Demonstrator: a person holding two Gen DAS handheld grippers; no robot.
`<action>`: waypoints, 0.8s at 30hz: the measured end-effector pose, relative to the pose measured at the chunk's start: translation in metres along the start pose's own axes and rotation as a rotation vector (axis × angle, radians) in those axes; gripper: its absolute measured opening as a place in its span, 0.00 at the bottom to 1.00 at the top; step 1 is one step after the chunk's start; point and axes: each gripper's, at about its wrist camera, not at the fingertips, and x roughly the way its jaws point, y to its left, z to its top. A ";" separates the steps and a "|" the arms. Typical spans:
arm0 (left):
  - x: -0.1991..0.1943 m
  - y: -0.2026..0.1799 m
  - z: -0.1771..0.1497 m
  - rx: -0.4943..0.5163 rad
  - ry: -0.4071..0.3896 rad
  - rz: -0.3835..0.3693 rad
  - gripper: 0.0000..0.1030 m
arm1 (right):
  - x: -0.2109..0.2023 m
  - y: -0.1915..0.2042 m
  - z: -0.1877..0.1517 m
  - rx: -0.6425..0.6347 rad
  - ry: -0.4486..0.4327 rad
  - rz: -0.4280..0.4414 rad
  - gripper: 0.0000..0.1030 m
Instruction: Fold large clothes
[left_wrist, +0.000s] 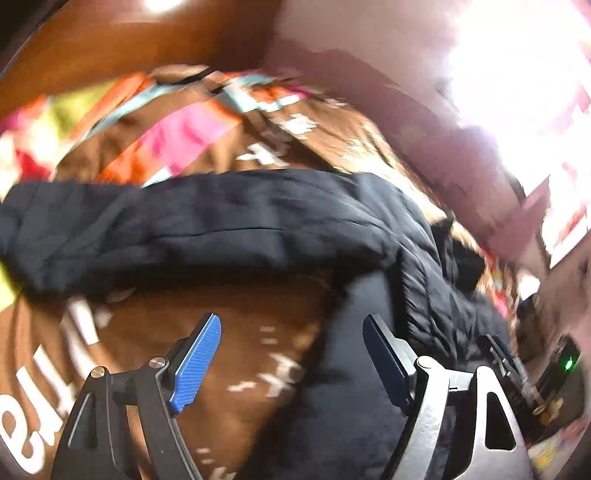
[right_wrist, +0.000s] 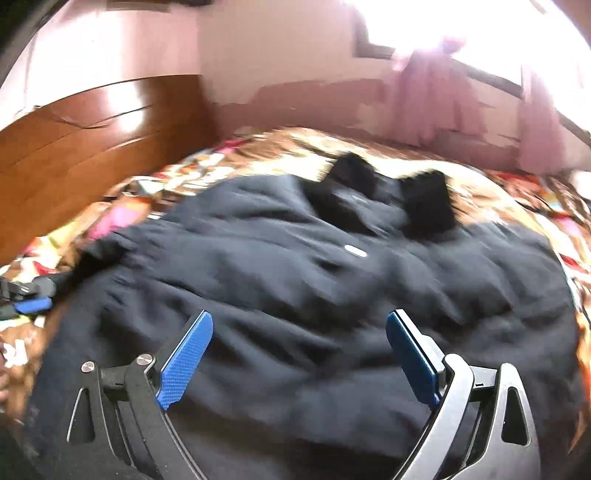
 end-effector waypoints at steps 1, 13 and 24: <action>-0.002 0.014 0.004 -0.053 0.006 -0.009 0.75 | 0.003 0.011 0.005 -0.013 -0.005 0.018 0.90; -0.010 0.175 0.021 -0.623 -0.055 0.069 0.74 | 0.091 0.076 0.016 -0.001 0.089 -0.074 0.91; -0.013 0.176 0.037 -0.569 -0.113 0.122 0.06 | 0.098 0.061 -0.002 0.056 0.090 -0.011 0.99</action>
